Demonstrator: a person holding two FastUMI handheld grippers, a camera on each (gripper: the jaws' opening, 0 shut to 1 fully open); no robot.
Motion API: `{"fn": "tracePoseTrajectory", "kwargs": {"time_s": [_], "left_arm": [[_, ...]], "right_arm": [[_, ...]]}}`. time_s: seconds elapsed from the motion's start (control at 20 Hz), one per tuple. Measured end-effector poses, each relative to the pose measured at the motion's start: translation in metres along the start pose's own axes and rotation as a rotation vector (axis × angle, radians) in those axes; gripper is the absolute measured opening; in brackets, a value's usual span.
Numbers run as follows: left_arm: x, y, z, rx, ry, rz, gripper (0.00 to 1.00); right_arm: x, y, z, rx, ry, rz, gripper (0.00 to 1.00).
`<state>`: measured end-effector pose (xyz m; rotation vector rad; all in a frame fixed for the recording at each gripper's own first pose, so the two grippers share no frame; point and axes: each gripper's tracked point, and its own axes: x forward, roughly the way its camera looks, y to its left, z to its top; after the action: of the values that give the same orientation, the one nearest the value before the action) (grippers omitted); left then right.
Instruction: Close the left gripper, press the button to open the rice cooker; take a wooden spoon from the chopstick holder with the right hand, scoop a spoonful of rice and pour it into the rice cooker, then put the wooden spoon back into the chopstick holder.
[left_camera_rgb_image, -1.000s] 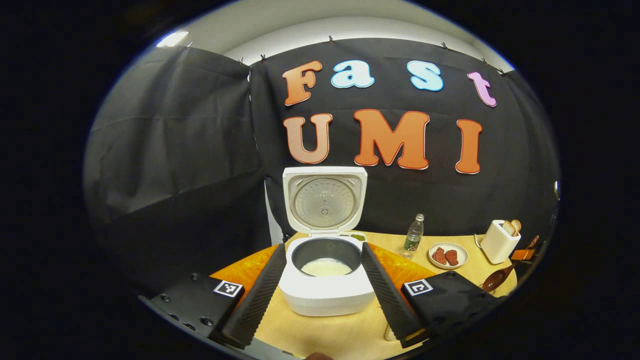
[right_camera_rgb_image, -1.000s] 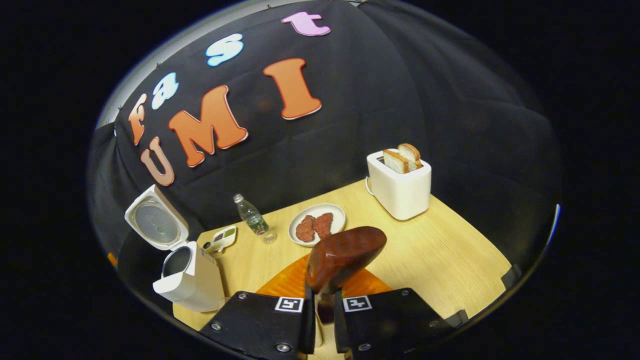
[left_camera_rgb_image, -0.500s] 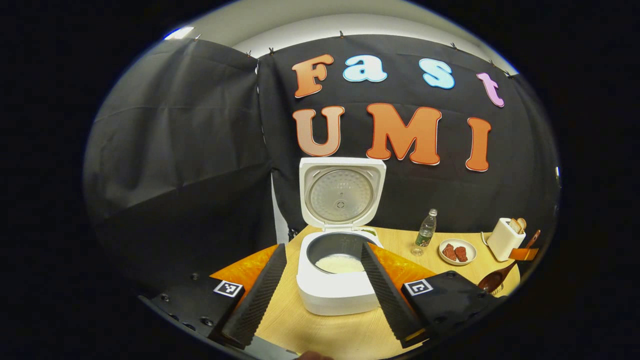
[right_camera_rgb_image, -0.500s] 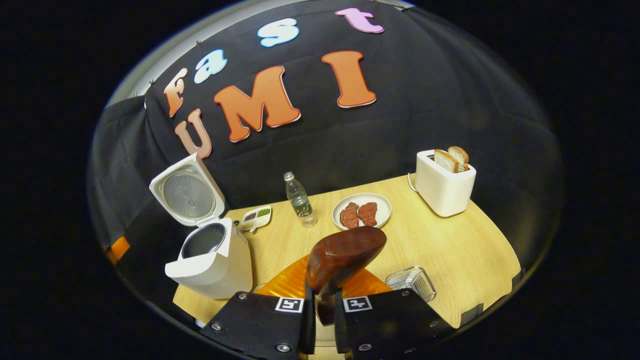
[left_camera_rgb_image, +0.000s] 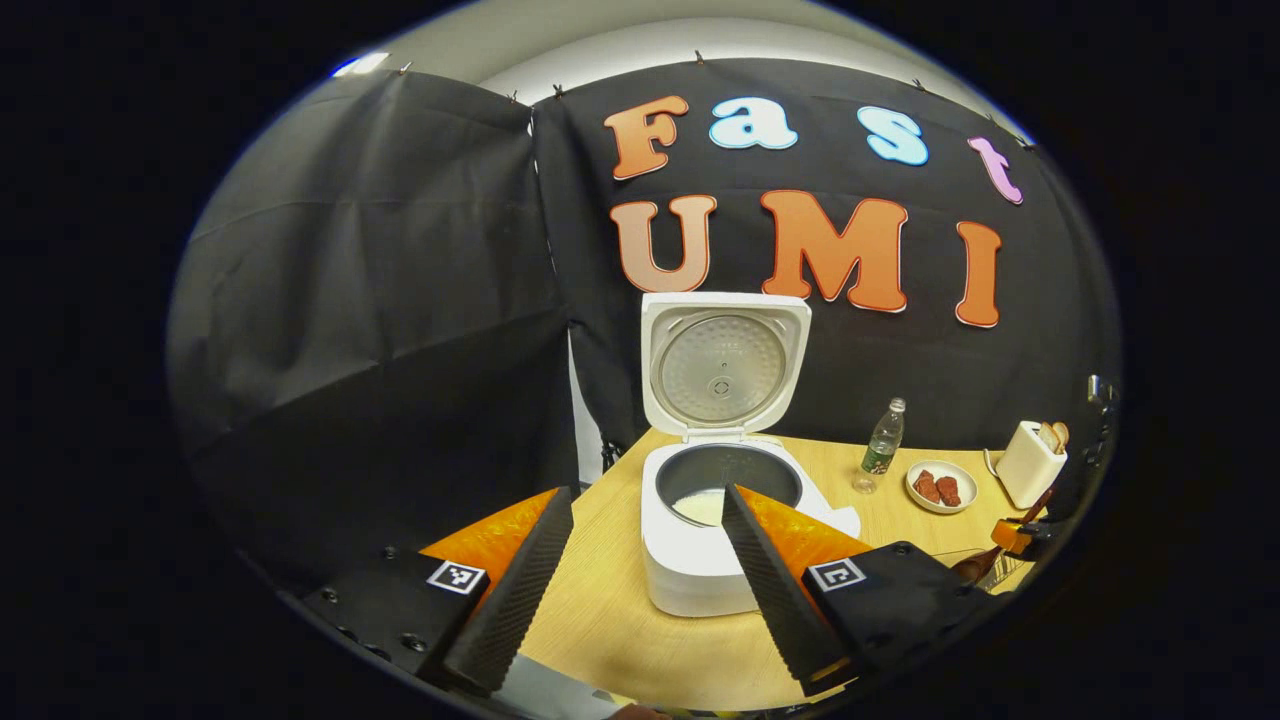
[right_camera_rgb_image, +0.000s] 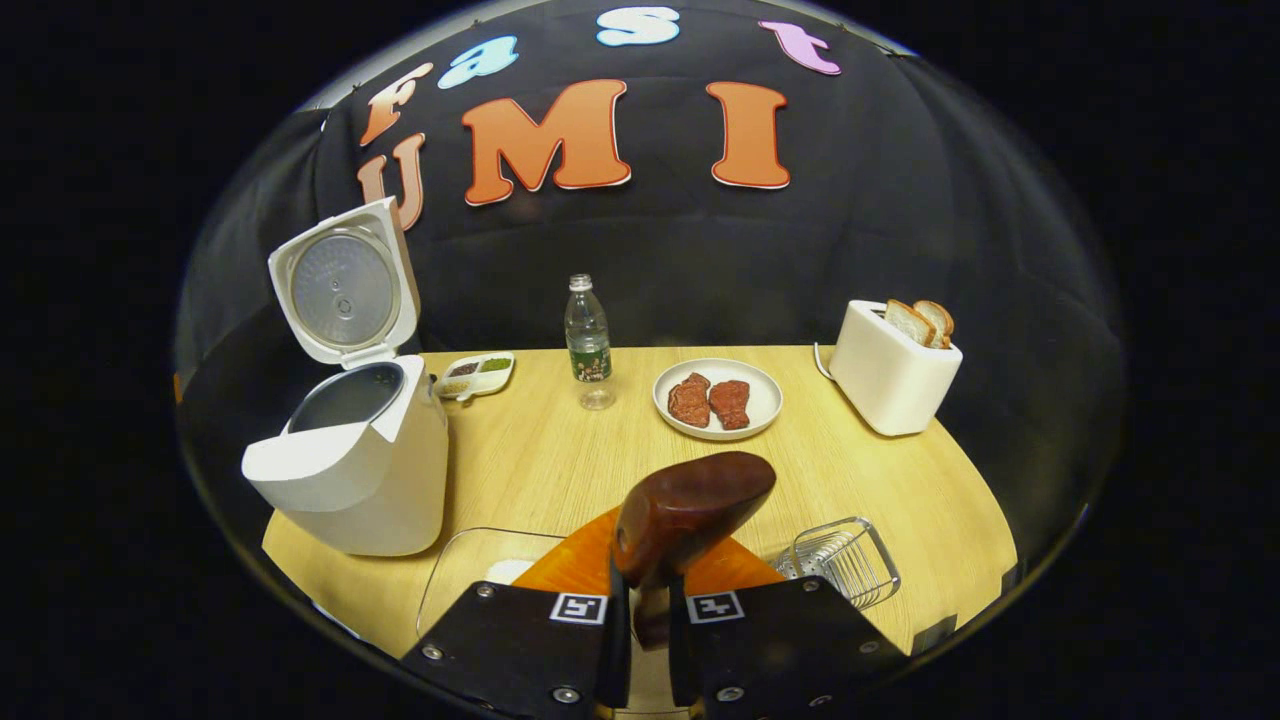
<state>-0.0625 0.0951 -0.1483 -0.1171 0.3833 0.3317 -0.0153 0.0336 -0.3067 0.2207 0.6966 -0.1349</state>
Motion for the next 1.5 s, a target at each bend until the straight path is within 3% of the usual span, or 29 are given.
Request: {"fn": "tracePoseTrajectory", "kwargs": {"time_s": [0.2,0.45,0.75,0.95,1.25,1.5], "left_arm": [[0.004,0.01,-0.003,0.022,0.015,0.015,1.0],[0.008,0.019,0.0,0.036,0.017,0.031,1.0],[0.011,0.022,-0.002,0.046,0.03,0.043,0.96],[0.011,0.022,-0.006,0.05,0.039,0.048,1.0],[0.013,0.027,-0.011,0.035,0.058,0.057,0.97],[0.016,0.021,-0.008,0.049,0.058,0.043,1.0]], "right_arm": [[0.01,-0.007,-0.014,-0.035,-0.022,-0.07,0.15],[0.021,0.004,-0.029,-0.042,-0.026,-0.081,0.15],[0.017,0.065,-0.038,0.016,0.014,0.063,0.14],[0.013,0.091,-0.042,0.089,0.082,0.164,0.15],[0.019,0.087,-0.048,0.335,0.208,0.198,0.15],[0.023,0.085,-0.052,0.452,0.259,0.218,0.15]]}}
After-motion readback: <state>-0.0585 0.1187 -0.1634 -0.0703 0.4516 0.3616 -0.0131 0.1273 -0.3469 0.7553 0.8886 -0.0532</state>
